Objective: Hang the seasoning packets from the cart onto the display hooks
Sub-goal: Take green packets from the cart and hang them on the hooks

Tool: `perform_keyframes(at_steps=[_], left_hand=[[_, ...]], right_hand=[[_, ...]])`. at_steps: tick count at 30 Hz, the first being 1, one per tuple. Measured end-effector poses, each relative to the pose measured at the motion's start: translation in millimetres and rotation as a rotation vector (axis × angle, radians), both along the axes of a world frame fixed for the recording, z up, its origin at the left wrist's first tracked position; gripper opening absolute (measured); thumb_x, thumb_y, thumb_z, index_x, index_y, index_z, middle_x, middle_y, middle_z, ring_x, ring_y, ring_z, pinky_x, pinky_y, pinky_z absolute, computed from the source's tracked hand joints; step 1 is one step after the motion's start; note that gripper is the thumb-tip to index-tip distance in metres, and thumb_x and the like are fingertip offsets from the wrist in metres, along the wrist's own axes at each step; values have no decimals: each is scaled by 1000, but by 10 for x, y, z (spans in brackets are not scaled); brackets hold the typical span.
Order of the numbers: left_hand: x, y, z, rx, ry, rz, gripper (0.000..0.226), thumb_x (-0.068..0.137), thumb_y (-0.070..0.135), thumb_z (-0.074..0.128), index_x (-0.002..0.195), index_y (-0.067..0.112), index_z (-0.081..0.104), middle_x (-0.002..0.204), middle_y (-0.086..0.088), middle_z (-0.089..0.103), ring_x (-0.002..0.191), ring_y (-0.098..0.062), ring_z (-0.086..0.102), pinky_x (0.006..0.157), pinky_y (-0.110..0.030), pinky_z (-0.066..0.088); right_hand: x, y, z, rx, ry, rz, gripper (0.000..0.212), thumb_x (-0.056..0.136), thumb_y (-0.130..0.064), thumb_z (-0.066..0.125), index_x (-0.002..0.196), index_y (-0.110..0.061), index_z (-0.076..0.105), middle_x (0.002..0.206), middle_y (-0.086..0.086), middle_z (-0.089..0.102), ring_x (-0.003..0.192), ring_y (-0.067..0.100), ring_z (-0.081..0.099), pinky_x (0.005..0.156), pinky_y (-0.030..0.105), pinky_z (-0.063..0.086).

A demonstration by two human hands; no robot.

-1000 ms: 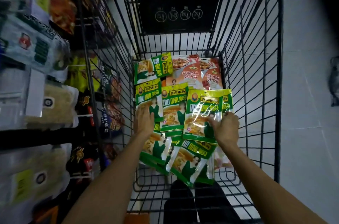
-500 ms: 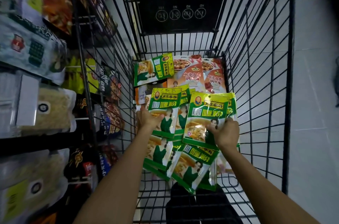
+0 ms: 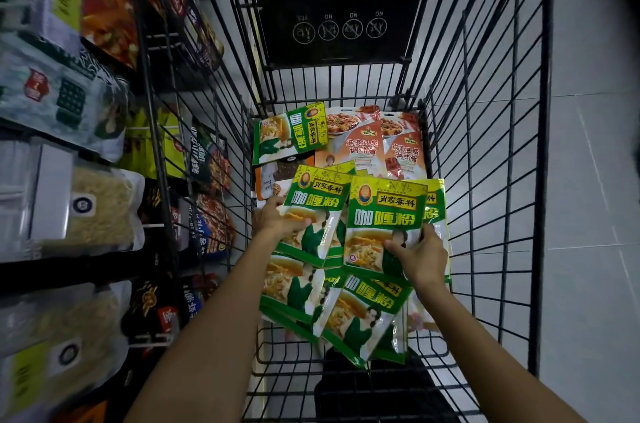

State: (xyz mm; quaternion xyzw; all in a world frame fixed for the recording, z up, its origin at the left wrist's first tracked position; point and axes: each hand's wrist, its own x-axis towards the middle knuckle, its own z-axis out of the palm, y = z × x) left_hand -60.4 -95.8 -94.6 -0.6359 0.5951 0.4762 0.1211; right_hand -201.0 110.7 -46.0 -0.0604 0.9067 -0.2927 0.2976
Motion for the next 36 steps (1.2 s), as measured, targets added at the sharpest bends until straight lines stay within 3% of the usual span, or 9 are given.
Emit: perform_keyframes(at_steps=[13,17,20,22,25,29,31,33,36], left_hand=[[-101,111,171,-261,98,-45,72,62,15,89,119,7,45,124,-13,52,109,-27,51,92,-36,46],[-95,85,345,-212,116,-67,71,60,15,90,119,3,52,124,-16,57,112,-31,54,91,-41,49],[-65,98,516,-111,170,-53,62,63,12,88,117,-5,61,125,-16,61,114,-30,57,92,-40,50],[-9,129,660,-36,235,-2,48,70,10,83,112,-3,65,115,-16,65,102,-27,62,77,-34,52],[81,166,999,-22,360,65,29,80,13,76,105,3,67,98,-10,67,89,-24,62,67,-26,45],[220,168,1667,-108,488,213,16,85,24,72,92,29,59,94,9,63,83,-9,60,70,-28,51],[328,169,2027,-149,557,289,28,84,28,72,108,19,61,107,0,66,98,-13,63,85,-33,53],[467,176,2440,-253,621,343,29,82,32,73,103,15,61,96,0,67,93,-6,64,76,-22,53],[685,279,3122,-412,673,416,24,82,35,72,99,23,59,99,3,65,93,4,63,78,-28,51]], right_hand=[[5,62,69,-107,-99,-49,30,81,-14,75,95,-12,49,94,3,55,86,19,52,57,22,37],[8,80,156,-182,-212,-151,24,81,-12,75,98,-10,59,105,10,66,99,29,62,83,47,55],[2,76,278,-227,-280,-214,11,82,-14,74,89,-13,66,91,6,69,90,30,66,68,39,57],[-13,53,409,-276,-323,-240,7,84,-14,71,83,-15,64,88,7,68,86,28,67,58,30,53],[-77,-6,708,-314,-379,-194,9,87,-16,68,91,-9,64,96,14,68,91,30,67,61,34,55],[-184,-149,1323,-417,-417,-50,25,90,-17,66,105,2,63,109,22,67,103,37,64,93,56,50],[-226,-254,1667,-506,-500,-19,20,89,-15,65,103,-1,62,113,25,66,103,38,65,94,58,49],[-238,-389,2014,-570,-537,52,16,87,-16,66,97,-4,62,112,27,66,104,43,63,96,62,46],[-166,-614,2583,-679,-521,238,12,88,-19,66,93,-9,64,90,11,71,95,37,65,91,54,52]])
